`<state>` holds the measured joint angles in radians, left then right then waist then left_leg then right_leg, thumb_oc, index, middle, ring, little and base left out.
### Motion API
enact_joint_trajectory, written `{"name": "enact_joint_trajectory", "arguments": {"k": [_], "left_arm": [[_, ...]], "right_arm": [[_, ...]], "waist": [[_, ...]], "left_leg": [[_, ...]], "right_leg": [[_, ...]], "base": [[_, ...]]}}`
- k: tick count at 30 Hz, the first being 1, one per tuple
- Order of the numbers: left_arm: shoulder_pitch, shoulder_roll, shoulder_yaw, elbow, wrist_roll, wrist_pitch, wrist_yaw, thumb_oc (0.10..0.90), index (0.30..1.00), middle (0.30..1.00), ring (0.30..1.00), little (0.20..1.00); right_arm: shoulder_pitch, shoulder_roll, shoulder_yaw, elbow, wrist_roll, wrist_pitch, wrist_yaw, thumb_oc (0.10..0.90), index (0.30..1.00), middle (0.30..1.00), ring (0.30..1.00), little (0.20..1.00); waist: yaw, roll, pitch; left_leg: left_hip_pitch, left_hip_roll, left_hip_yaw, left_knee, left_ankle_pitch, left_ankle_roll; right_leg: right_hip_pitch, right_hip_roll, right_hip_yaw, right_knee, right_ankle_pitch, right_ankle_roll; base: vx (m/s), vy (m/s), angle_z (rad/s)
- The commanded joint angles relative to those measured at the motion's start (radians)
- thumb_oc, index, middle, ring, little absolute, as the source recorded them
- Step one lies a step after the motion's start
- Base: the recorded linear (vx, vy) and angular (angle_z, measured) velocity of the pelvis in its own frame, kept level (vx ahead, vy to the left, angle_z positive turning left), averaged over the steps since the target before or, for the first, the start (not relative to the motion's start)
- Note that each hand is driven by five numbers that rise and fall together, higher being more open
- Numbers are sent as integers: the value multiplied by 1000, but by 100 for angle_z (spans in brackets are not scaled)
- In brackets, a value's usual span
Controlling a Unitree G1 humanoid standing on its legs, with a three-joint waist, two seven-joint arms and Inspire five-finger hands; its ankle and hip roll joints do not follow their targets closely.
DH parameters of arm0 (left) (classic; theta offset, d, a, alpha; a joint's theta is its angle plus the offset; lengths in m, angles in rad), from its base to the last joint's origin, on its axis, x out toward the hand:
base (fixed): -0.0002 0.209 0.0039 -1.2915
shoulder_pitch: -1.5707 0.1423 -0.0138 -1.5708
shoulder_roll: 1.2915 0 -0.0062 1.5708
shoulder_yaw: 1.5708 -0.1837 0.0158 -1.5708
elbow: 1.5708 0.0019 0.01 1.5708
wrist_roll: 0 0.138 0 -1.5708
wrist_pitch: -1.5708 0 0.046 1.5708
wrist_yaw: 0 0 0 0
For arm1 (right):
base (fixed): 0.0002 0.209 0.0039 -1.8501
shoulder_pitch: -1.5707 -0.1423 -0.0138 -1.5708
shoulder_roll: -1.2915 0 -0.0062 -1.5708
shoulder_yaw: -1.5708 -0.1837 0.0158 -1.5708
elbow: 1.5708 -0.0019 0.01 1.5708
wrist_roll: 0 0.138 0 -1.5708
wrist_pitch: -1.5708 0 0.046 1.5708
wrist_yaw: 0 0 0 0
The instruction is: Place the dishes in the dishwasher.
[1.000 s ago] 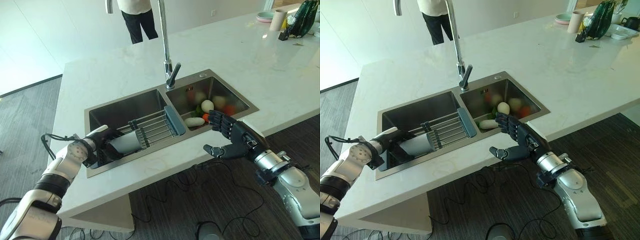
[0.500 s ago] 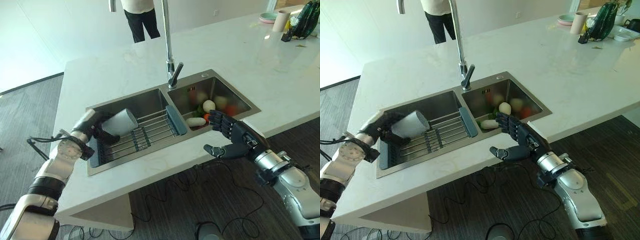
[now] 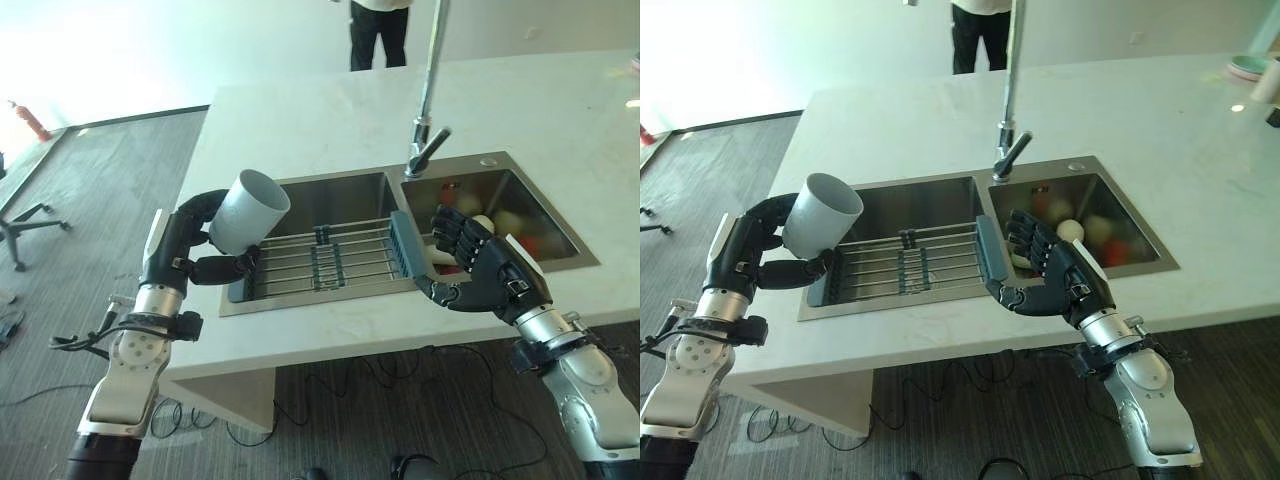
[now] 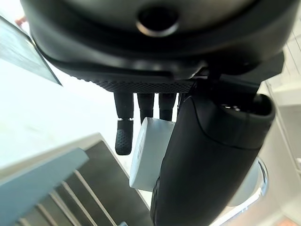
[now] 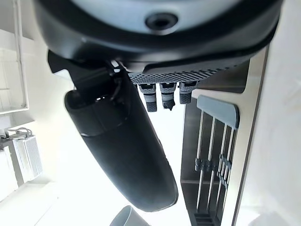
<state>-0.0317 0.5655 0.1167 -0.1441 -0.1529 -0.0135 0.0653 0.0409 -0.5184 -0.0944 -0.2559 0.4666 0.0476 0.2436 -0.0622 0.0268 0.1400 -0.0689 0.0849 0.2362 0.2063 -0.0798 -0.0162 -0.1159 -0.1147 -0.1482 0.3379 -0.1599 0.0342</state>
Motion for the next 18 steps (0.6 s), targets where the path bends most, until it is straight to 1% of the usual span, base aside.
{"name": "enact_joint_trajectory", "arguments": {"k": [1, 2, 3, 4, 6, 7, 8, 9, 11, 13, 14, 15, 16, 17, 18], "left_arm": [[-84, 63, 94, -42, -67, -32, 65, 400, 300, 300, 300, 300], [-47, 39, 115, -67, -71, -30, 70, 400, 300, 300, 300, 300], [12, 9, 140, -108, -70, -20, 74, 400, 300, 300, 300, 300], [28, 3, 145, -116, -72, -22, 74, 400, 300, 300, 300, 300], [79, -16, 159, -131, -94, -34, 85, 400, 300, 300, 300, 300], [94, -24, 160, -138, -88, -48, 86, 400, 300, 300, 300, 300], [98, -26, 163, -146, -93, -57, 89, 400, 300, 300, 300, 300], [91, -20, 166, -142, -114, -65, 81, 400, 300, 300, 300, 300], [79, -10, 172, -127, -139, -84, 70, 400, 300, 300, 300, 300], [79, -9, 175, -130, -151, -92, 34, 400, 300, 300, 300, 300], [63, -17, 160, -129, -180, -109, -23, 400, 300, 300, 300, 300], [61, -18, 157, -127, -182, -112, -27, 400, 300, 300, 300, 300], [33, -24, 126, -114, -193, -120, -37, 400, 300, 300, 300, 300], [21, -26, 114, -106, -193, -123, -32, 400, 300, 300, 300, 300], [13, -27, 103, -98, -196, -126, -27, 400, 300, 300, 300, 300]], "right_arm": [[-49, 16, -69, -153, -6, -132, -34, 800, 900, 900, 900, 900], [-47, 23, -64, -168, -5, -138, -28, 800, 900, 900, 900, 900], [-46, 19, -54, -196, -5, -138, -33, 800, 900, 900, 900, 900], [-48, 16, -50, -201, -7, -141, -38, 800, 900, 900, 900, 900], [-58, 9, -23, -202, -29, -167, -54, 800, 900, 900, 900, 900], [-62, 9, -7, -203, -33, -182, -76, 800, 900, 900, 900, 900], [-64, 3, 4, -206, -27, -194, -104, 800, 900, 900, 900, 900], [-68, -5, 6, -201, -26, -202, -126, 800, 900, 900, 900, 900], [-84, -29, 7, -178, -7, -228, -135, 800, 900, 900, 900, 900], [-85, -39, -6, -161, 0, -253, -129, 800, 900, 900, 900, 900], [-73, -28, -36, -151, -17, -266, -151, 800, 900, 900, 900, 900], [-71, -27, -39, -151, -20, -268, -154, 800, 900, 900, 900, 900], [-70, -20, -52, -144, -33, -268, -172, 800, 900, 900, 900, 900], [-74, -19, -54, -138, -34, -270, -175, 800, 900, 900, 900, 900], [-84, -15, -51, -125, -28, -273, -175, 800, 900, 900, 900, 900]], "waist": [[8, -16, -77], [27, -19, -74], [60, -22, -67], [72, -22, -63], [108, -18, -47], [124, -19, -38], [130, -21, -31], [132, -25, -29], [133, -42, -21], [128, -58, -10], [102, -52, -5], [98, -51, -4], [76, -41, -10], [73, -35, -13], [73, -31, -19]], "left_leg": [[8, 96, -67, 94, -76, -57], [-8, 97, -85, 94, -56, -63], [-26, 91, -120, 94, -37, -74], [-32, 89, -133, 94, -22, -78], [-69, 94, -179, 94, 43, -93], [-96, 102, -180, 94, 69, -97], [-112, 107, -152, 94, 78, -100], [-99, 102, -124, 94, 77, -101], [-42, 55, -68, 94, 79, -85], [9, 27, -4, 94, 86, -72], [63, 71, 112, 94, 55, -87], [67, 78, 123, 94, 54, -89], [79, 131, 215, 94, 44, -102], [74, 142, 224, 94, 32, -103], [71, 141, 217, 94, -12, -89]], "right_leg": [[29, -41, -15, -38, 14, 62], [24, -37, -28, -38, 17, 53], [22, -31, -43, -38, 12, 41], [21, -28, -47, -38, 10, 38], [20, -13, -53, -38, 8, 29], [26, -9, -65, -38, 8, 28], [31, -16, -91, -38, 9, 29], [39, -28, -114, -38, 3, 32], [37, -62, -142, -38, 10, 34], [37, -92, -177, -38, 28, 36], [69, -112, -245, -38, 21, 53], [73, -115, -256, -38, 21, 55], [92, -137, -324, -38, 27, 66], [97, -145, -344, -38, 30, 71], [97, -161, -356, -38, 42, 83]], "base": [[-27, -240, 50], [-73, -325, 47], [-107, -266, 50], [-119, -229, 49], [-123, -152, 41], [-152, -130, 35], [-142, -108, 40], [-142, -70, 71], [-125, -27, 124], [-144, 88, 140], [-118, 148, 134], [-186, 304, 290], [-174, 281, 275], [-198, 432, 260], [-108, 425, 109]]}}
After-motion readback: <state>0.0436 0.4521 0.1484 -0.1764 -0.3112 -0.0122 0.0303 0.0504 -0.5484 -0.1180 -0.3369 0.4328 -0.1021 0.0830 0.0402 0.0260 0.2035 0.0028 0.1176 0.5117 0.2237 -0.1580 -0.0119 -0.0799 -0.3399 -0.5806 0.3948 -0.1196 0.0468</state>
